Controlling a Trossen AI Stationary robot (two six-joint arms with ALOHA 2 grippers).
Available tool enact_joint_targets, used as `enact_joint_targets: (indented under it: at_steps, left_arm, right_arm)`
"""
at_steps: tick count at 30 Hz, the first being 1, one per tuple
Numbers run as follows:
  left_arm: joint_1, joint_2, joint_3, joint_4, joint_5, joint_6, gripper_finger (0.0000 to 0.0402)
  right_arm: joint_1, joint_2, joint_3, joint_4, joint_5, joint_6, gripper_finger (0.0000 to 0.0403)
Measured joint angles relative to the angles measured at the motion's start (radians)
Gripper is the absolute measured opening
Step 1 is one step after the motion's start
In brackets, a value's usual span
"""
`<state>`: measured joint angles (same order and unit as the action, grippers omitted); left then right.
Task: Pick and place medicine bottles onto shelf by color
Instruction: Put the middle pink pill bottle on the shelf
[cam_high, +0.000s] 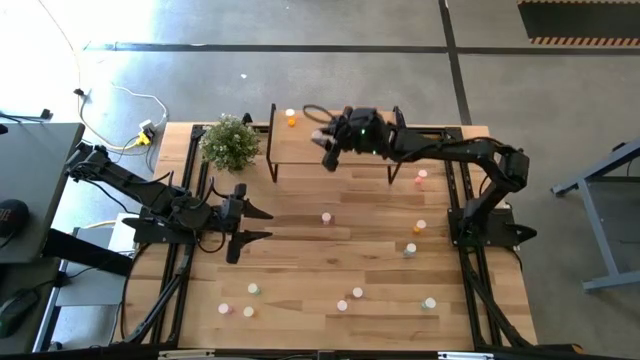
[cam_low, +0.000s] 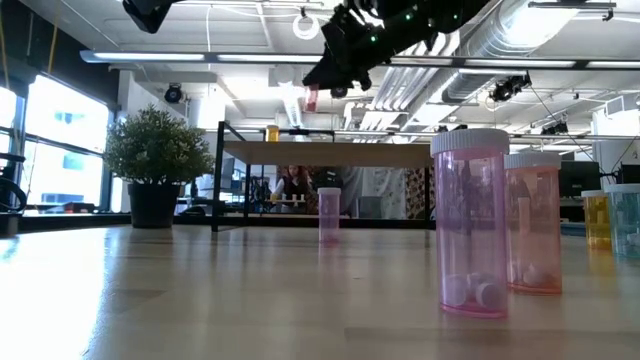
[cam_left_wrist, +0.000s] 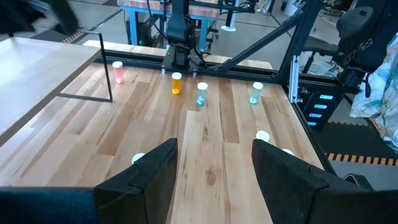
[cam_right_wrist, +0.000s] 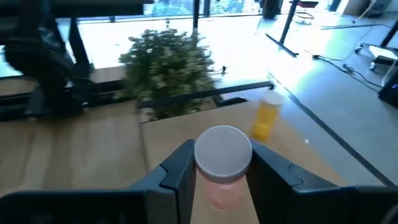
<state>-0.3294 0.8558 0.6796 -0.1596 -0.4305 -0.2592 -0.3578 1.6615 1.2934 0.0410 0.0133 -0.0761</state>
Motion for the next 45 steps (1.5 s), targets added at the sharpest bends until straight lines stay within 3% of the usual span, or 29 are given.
enact_joint_targets:
  at_steps: [18, 29, 37, 45]
  left_arm:
    - [0.0, 0.0, 0.0, 0.0, 0.0, -0.01, 0.0196]
    - [0.002, 0.0, 0.0, 0.006, -0.001, -0.018, 0.0196]
    - [0.002, 0.0, 0.0, 0.008, -0.004, -0.018, 0.0196]
    - [0.002, 0.0, 0.0, 0.009, -0.004, -0.018, 0.0196]
  right_arm:
    - [-0.223, 0.001, 0.023, -0.006, -0.143, 0.032, 0.0113]
    - [-0.263, 0.002, 0.026, 0.102, -0.22, 0.05, 0.0113]
    - [-0.266, 0.003, 0.127, 0.007, -0.233, 0.027, 0.0113]
    - [-0.245, 0.092, 0.138, -0.039, -0.234, 0.026, 0.0113]
